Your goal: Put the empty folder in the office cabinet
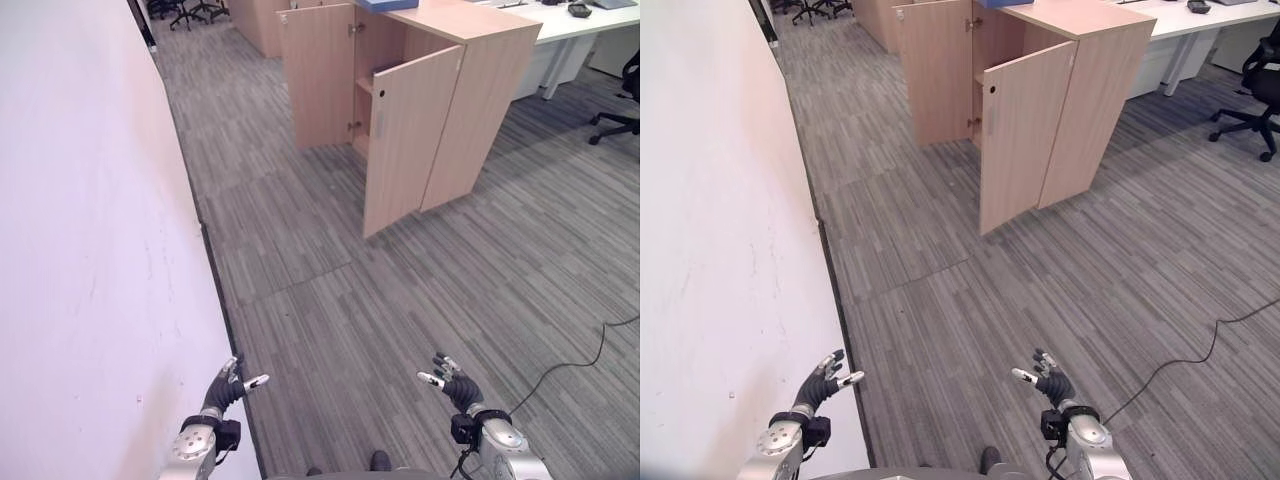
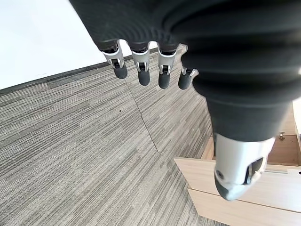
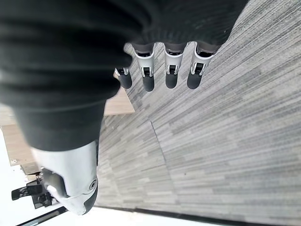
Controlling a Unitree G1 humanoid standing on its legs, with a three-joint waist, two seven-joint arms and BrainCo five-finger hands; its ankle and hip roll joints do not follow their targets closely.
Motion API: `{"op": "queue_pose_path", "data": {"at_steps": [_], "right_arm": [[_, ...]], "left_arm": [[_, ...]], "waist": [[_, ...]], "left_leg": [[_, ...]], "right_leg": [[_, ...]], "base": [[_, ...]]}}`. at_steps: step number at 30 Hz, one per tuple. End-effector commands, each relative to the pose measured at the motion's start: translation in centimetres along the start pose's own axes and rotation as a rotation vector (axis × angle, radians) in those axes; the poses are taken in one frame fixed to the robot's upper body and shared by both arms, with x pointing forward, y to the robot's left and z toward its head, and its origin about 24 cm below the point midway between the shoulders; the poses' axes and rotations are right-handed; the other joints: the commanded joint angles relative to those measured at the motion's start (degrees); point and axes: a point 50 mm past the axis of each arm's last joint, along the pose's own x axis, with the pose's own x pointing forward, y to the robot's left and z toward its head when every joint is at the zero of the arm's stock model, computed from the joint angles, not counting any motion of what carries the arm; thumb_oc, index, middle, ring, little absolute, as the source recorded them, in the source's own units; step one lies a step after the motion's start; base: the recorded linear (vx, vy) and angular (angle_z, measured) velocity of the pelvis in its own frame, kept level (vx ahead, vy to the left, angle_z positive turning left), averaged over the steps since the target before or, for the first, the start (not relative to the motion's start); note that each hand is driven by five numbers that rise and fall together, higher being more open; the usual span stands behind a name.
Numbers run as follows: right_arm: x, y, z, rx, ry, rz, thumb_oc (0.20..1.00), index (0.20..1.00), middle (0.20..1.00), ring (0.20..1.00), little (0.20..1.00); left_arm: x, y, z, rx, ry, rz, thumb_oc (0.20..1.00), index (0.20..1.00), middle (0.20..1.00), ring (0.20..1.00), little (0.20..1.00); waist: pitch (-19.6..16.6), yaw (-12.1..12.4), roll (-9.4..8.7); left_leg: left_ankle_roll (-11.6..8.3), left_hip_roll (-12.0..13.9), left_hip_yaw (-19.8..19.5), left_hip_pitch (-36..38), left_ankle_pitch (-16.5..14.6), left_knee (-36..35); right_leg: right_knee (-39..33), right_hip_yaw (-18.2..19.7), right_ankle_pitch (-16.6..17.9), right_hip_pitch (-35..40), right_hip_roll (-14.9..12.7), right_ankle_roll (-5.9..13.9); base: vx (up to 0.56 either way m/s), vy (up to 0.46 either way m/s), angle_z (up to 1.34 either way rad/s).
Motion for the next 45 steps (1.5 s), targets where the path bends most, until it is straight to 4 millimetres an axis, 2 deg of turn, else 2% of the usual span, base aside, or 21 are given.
{"op": "queue_pose_path", "data": {"at_steps": [1, 24, 36, 37, 39, 40, 41, 42, 43, 45], "right_arm": [[0.7, 0.0, 1.4, -0.003, -0.063, -0.007, 1.0, 1.0, 1.0, 1.0, 1.0], [0.6, -1.1, 1.6, -0.014, -0.063, -0.052, 1.0, 1.0, 1.0, 1.0, 1.0], [0.5, -1.8, 2.1, -0.01, -0.077, -0.067, 1.0, 1.0, 1.0, 1.0, 1.0], [0.5, -1.9, 2.2, -0.005, -0.083, -0.07, 1.0, 1.0, 1.0, 1.0, 1.0], [0.5, -2.5, 2.7, 0.01, -0.11, -0.093, 1.0, 1.0, 1.0, 1.0, 1.0], [0.4, -3.0, 2.8, 0.008, -0.114, -0.111, 1.0, 1.0, 1.0, 1.0, 1.0], [0.4, -3.2, 2.6, 0.009, -0.104, -0.123, 1.0, 1.0, 1.0, 1.0, 1.0], [0.4, -3.2, 2.7, 0.01, -0.104, -0.123, 1.0, 1.0, 1.0, 1.0, 1.0], [0.3, -3.4, 2.6, 0.014, -0.1, -0.136, 1.0, 1.0, 1.0, 1.0, 1.0], [0.3, -3.5, 2.5, 0.021, -0.097, -0.145, 1.0, 1.0, 1.0, 1.0, 1.0]], "left_arm": [[1.0, 0.7, 1.8, 0.063, -0.069, -0.004, 1.0, 1.0, 1.0, 1.0, 1.0], [1.1, 1.0, 2.2, 0.052, -0.079, 0.001, 1.0, 1.0, 1.0, 1.0, 1.0], [1.3, 1.1, 2.6, 0.037, -0.089, 0.003, 1.0, 1.0, 1.0, 1.0, 1.0], [1.4, 1.1, 2.8, 0.035, -0.096, 0.002, 1.0, 1.0, 1.0, 1.0, 1.0], [1.8, 0.7, 3.7, 0.032, -0.125, -0.015, 1.0, 1.0, 1.0, 1.0, 1.0], [2.0, 0.5, 4.1, 0.03, -0.134, -0.021, 1.0, 1.0, 1.0, 1.0, 1.0], [2.1, 0.4, 4.0, 0.031, -0.13, -0.023, 1.0, 1.0, 1.0, 1.0, 1.0], [2.1, 0.4, 4.0, 0.032, -0.13, -0.023, 1.0, 1.0, 1.0, 1.0, 1.0], [2.2, 0.4, 3.9, 0.024, -0.123, -0.019, 1.0, 1.0, 1.0, 1.0, 1.0], [2.1, 0.6, 3.6, 0.032, -0.109, -0.013, 1.0, 1.0, 1.0, 1.0, 1.0]], "waist": [[-1.5, 0.7, -3.69], [-1.6, 0.5, -3.06], [-0.6, 0.1, -2.35], [0.0, 0.0, -2.45], [2.3, -0.2, -3.08], [3.8, -0.2, -3.56], [4.1, -0.3, -3.77], [3.9, -0.4, -3.71], [4.3, 0.0, -4.0], [3.8, 0.9, -3.88]], "left_leg": [[-4.52, 3.3, -0.2, -2.3, 0.8, -0.2], [-4.73, 3.8, -1.1, -1.4, 0.5, -0.2], [-5.13, 5.2, -1.0, -1.7, 1.1, 0.7], [-5.27, 5.4, -0.9, -3.2, 0.7, 3.0], [-6.72, 4.6, -1.3, -10.2, 1.2, 14.7], [-7.58, 4.8, -1.1, -14.9, 5.1, 22.5], [-7.54, 5.1, -0.9, -17.3, 6.8, 25.5], [-7.56, 5.1, -1.1, -17.7, 6.6, 25.9], [-7.21, 6.0, 0.7, -21.8, 7.9, 26.4], [-6.45, 6.1, 1.3, -23.8, 6.8, 21.2]], "right_leg": [[0.3, 2.1, -1.4, 1.8, -7.3, 8.78], [0.6, 1.6, -2.8, 2.8, -6.7, 8.01], [3.0, 2.5, -4.5, 1.5, -5.7, 6.99], [3.9, 2.8, -5.1, 0.8, -5.5, 6.55], [5.3, 2.6, -6.0, 0.3, -5.7, 5.0], [6.2, 2.4, -6.7, 0.7, -5.9, 3.88], [6.3, 2.3, -7.2, 0.9, -6.0, 3.51], [6.4, 2.2, -7.2, 0.8, -5.9, 3.48], [6.0, 2.4, -8.0, 2.0, -6.1, 3.25], [5.3, 3.2, -8.9, 3.2, -5.9, 3.72]], "base": [[0.01, -0.002, 0.05], [0.01, -0.005, 0.01], [0.01, -0.037, 0.01], [-0.08, -0.071, 0.0], [-0.11, -0.121, 0.22], [-0.03, -0.118, 0.44], [0.0, -0.087, 0.46], [0.11, -0.049, 0.46], [0.19, -0.016, 0.23], [0.23, 0.013, 0.06]]}}
